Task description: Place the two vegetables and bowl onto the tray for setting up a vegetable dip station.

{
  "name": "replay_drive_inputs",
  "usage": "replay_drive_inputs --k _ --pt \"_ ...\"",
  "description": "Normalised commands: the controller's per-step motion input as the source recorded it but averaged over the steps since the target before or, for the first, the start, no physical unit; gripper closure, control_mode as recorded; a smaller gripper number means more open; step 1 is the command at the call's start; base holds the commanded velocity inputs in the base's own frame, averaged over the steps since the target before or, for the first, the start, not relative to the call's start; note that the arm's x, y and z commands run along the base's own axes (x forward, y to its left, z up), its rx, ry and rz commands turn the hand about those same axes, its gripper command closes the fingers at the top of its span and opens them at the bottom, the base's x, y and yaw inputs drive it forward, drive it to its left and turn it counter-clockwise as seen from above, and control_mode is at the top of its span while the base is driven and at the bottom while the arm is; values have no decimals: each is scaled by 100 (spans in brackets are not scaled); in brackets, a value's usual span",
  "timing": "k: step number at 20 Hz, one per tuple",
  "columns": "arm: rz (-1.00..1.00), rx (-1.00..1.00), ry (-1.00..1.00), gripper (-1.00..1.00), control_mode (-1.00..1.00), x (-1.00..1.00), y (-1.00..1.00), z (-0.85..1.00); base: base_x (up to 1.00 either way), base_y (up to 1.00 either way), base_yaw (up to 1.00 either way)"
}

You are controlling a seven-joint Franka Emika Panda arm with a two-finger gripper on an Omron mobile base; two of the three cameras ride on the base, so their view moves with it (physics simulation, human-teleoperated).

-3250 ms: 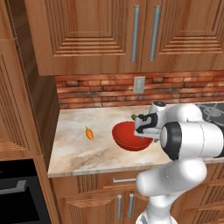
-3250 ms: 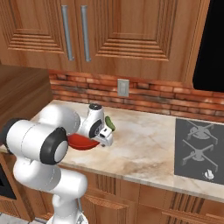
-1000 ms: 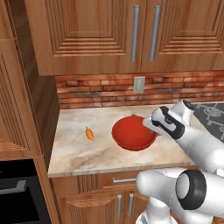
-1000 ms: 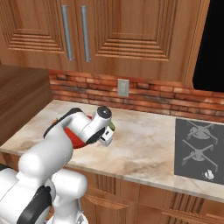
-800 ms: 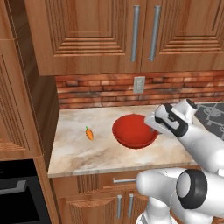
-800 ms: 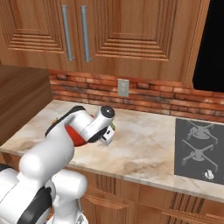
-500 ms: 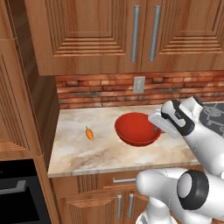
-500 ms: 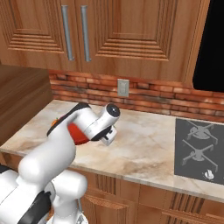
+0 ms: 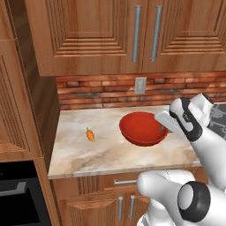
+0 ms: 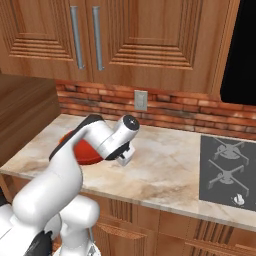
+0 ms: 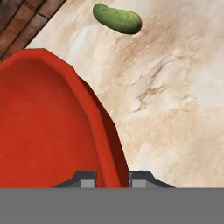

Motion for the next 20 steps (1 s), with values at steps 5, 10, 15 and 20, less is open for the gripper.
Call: replay_drive_inputs --k 5,10,15,20 --pt "-1 0 0 100 -100 -25 -1 16 0 0 0" --pt "0 1 0 100 -100 -24 -1 14 0 0 0" --pt "0 1 0 100 -100 -24 -1 14 0 0 0" --pt "0 3 0 100 -100 -17 0 15 0 0 0"
